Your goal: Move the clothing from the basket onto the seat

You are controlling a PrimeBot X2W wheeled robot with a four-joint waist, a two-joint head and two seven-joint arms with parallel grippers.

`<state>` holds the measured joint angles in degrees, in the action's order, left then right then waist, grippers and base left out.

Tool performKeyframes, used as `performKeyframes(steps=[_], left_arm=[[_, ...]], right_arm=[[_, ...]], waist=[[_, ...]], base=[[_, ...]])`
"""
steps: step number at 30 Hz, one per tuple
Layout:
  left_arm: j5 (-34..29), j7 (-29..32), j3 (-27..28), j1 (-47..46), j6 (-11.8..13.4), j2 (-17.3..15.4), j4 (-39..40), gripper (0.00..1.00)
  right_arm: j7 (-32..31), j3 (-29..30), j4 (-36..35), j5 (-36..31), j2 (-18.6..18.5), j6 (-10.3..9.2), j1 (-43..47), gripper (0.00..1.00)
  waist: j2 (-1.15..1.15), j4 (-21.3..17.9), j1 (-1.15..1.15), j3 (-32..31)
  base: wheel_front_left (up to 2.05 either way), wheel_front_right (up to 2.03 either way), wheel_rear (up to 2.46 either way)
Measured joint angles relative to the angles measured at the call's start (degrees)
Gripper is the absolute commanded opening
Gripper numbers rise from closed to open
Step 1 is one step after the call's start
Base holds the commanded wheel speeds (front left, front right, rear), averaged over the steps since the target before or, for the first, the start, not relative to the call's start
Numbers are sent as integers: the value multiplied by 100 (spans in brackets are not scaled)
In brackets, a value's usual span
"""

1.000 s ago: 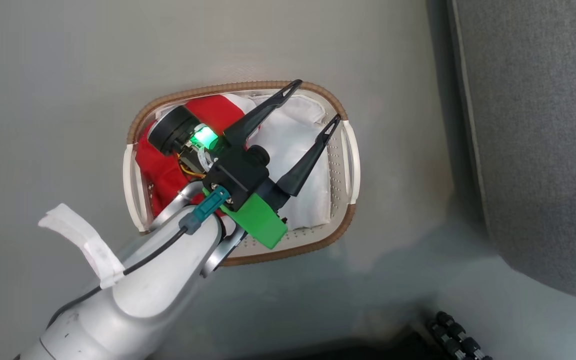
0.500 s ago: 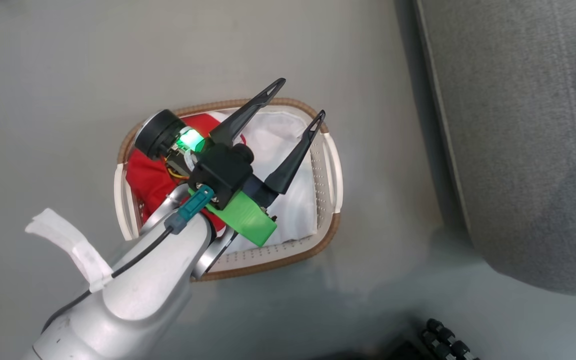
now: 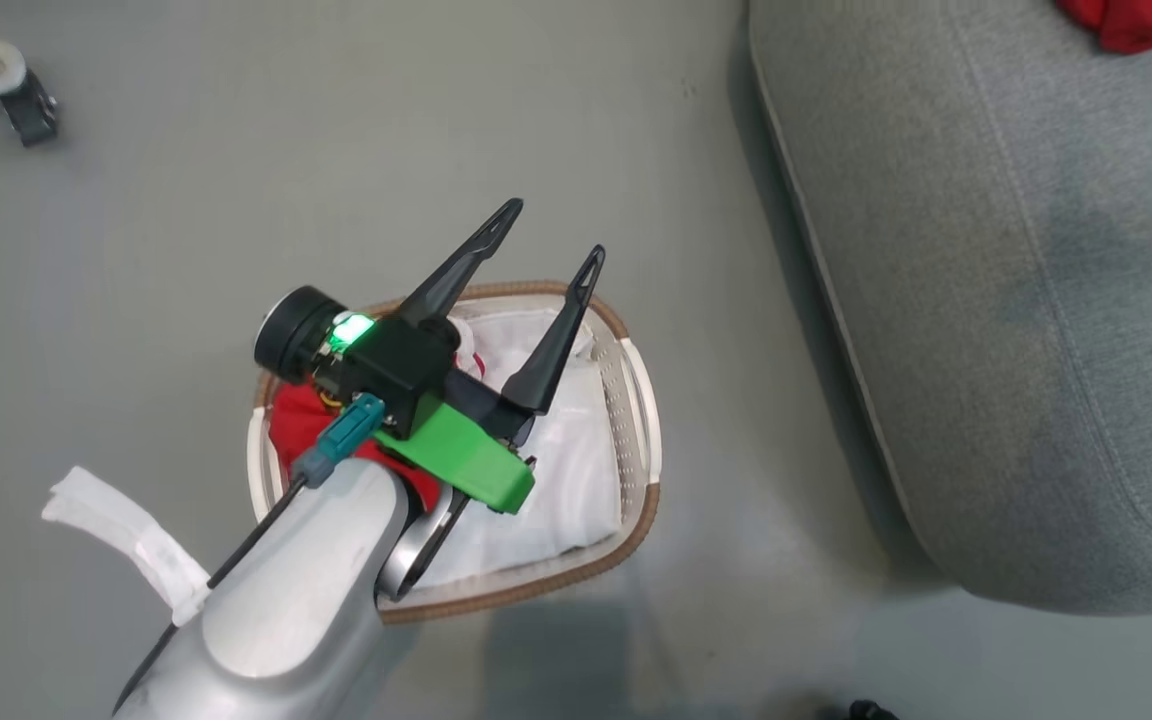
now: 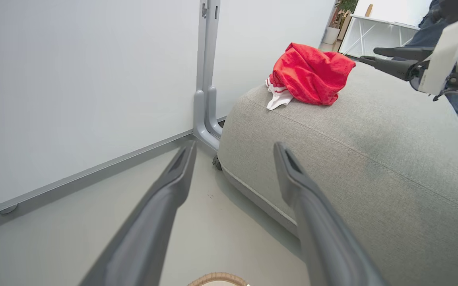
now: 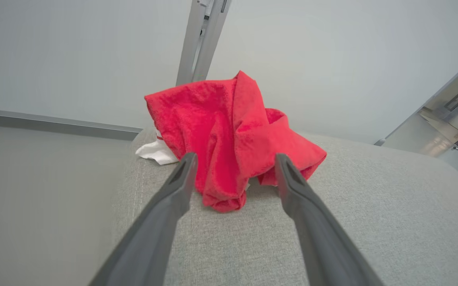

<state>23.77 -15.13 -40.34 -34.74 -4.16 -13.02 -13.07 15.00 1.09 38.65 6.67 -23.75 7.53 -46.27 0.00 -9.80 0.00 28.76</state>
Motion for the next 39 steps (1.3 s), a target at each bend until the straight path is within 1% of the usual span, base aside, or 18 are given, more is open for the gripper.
performKeyframes(steps=[2,5,10,13,18,22,25,31,37,39], left_arm=[[16,0,132,115,-14,31,-55,100],[60,0,422,343,-10,126,-142,100],[115,0,1051,887,62,245,-219,100],[76,0,1458,1228,86,305,-209,100],[-88,0,2185,1792,122,405,-144,100],[-286,0,2711,2161,142,542,-34,100],[-381,0,3085,2474,135,625,20,100],[-541,0,3521,2948,52,809,124,100],[-628,0,3771,3407,-66,914,185,100],[-637,0,3840,3512,-97,937,189,100]], right_arm=[[0,-94,-73,-18,27,0,-1,100],[0,-182,-199,-31,199,0,-2,100],[0,-269,-293,-96,619,0,98,100],[0,-224,-415,-80,864,0,332,100],[0,-200,-660,-93,1379,0,798,100],[0,-346,-888,-238,1637,0,1248,100],[0,-378,-1131,-223,1834,0,1616,100],[0,-321,-1633,-232,2008,0,2367,100],[0,-494,-1931,-263,2089,0,3075,100],[0,-570,-2008,-49,2094,0,3259,100]], waist=[[0,17,0,-161],[0,71,0,-420],[0,234,0,-846],[0,379,0,-1050],[0,659,0,-1337],[0,851,0,-1550],[0,963,0,-1715],[0,1097,0,-1977],[0,1153,0,-2203],[0,1157,0,-2271]], base=[[0,0,0],[0,0,0],[0,0,0],[0,0,0],[0,0,0],[0,0,0],[0,0,0],[0,0,0],[0,0,0],[0,0,0]])
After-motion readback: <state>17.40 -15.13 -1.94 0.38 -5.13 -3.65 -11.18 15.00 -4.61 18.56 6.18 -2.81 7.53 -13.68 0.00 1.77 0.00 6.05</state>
